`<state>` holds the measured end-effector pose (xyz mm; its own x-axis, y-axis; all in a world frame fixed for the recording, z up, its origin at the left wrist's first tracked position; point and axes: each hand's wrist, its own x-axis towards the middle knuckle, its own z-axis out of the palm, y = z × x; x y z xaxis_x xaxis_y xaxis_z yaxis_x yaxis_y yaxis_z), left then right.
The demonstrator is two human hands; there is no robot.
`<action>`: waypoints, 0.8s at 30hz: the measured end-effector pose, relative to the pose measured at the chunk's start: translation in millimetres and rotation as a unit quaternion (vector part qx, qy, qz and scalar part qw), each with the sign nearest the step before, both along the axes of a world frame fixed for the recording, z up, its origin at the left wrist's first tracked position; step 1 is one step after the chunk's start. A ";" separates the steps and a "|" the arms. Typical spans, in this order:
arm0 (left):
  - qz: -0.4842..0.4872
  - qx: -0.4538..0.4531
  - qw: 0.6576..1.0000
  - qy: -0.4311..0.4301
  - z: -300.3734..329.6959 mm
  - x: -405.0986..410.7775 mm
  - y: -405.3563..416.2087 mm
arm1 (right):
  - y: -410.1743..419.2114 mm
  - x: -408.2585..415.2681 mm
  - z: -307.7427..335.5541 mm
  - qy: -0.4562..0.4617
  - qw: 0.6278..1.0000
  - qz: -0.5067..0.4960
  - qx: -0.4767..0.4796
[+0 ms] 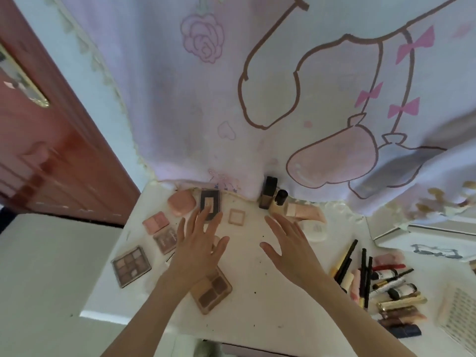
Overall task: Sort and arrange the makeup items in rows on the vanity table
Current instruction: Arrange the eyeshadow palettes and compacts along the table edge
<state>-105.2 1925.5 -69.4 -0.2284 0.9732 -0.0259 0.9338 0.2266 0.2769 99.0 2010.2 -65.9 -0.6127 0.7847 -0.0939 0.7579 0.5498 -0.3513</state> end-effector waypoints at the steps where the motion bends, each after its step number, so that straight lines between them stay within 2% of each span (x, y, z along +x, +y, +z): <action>1: 0.012 -0.003 1.000 0.000 -6.5 1.7 1.8 | 7.5 -3.0 -5.8 -0.001 1.000 0.021 0.000; 7: 0.058 -0.019 0.997 0.040 -48.9 4.4 6.9 | 36.2 -22.5 -36.2 0.003 0.993 0.116 0.023; 14: 0.091 0.063 0.992 0.065 -86.4 -1.3 2.7 | 52.5 -41.2 -74.0 0.014 0.973 0.201 0.110; 19: 0.123 0.085 0.983 0.109 -105.7 -10.9 -10.0 | 47.4 -45.6 -88.1 0.039 0.967 0.200 0.156; 24: 0.144 0.097 0.981 0.081 -110.0 -23.4 -23.2 | 38.9 -56.6 -91.0 0.062 0.965 0.201 0.156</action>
<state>-128.5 1902.3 -179.4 -0.4803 0.8507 0.2134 0.8743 0.4450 0.1939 42.4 2049.1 -157.0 -0.8651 0.4593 0.2017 0.4238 0.8843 -0.1959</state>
